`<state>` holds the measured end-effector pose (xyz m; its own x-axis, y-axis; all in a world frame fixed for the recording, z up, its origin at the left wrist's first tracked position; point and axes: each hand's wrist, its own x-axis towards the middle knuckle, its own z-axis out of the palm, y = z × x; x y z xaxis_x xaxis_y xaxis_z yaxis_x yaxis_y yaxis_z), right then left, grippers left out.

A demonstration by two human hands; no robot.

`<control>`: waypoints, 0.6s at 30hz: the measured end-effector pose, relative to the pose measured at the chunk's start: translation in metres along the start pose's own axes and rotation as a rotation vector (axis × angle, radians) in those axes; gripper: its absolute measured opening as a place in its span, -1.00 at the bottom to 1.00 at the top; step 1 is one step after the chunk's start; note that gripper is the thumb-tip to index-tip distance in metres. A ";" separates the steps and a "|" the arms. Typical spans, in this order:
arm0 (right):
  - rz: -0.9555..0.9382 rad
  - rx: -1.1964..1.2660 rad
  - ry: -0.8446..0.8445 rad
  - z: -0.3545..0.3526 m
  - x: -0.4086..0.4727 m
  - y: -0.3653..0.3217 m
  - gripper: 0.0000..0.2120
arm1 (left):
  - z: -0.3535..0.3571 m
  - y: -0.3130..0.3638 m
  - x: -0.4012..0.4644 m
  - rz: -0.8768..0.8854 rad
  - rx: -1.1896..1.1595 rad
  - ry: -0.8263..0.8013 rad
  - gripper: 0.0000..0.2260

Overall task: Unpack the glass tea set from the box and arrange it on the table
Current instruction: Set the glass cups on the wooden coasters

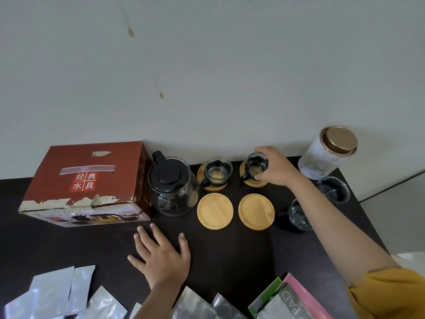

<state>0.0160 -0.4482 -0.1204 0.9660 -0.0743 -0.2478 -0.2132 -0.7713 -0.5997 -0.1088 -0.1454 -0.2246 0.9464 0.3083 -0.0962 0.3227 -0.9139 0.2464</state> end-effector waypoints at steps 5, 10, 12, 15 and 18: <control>-0.039 0.086 0.301 0.011 -0.050 0.000 -0.23 | 0.000 -0.001 0.001 0.008 -0.002 0.004 -0.26; 0.102 0.262 0.748 0.041 -0.136 0.017 -0.34 | 0.000 0.000 0.001 0.003 -0.007 0.004 -0.26; 0.258 0.403 0.834 0.058 -0.160 0.026 -0.29 | 0.000 0.000 0.001 0.002 -0.011 0.009 -0.26; 0.485 0.604 0.813 0.079 -0.175 0.038 -0.14 | 0.000 -0.001 0.000 -0.002 -0.005 0.006 -0.26; 0.545 0.729 0.780 0.090 -0.172 0.046 -0.06 | 0.001 0.000 0.000 -0.009 -0.002 -0.004 -0.27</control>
<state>-0.1730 -0.4143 -0.1738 0.4977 -0.8372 -0.2267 -0.4117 0.0021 -0.9113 -0.1087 -0.1452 -0.2255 0.9436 0.3150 -0.1022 0.3309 -0.9106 0.2477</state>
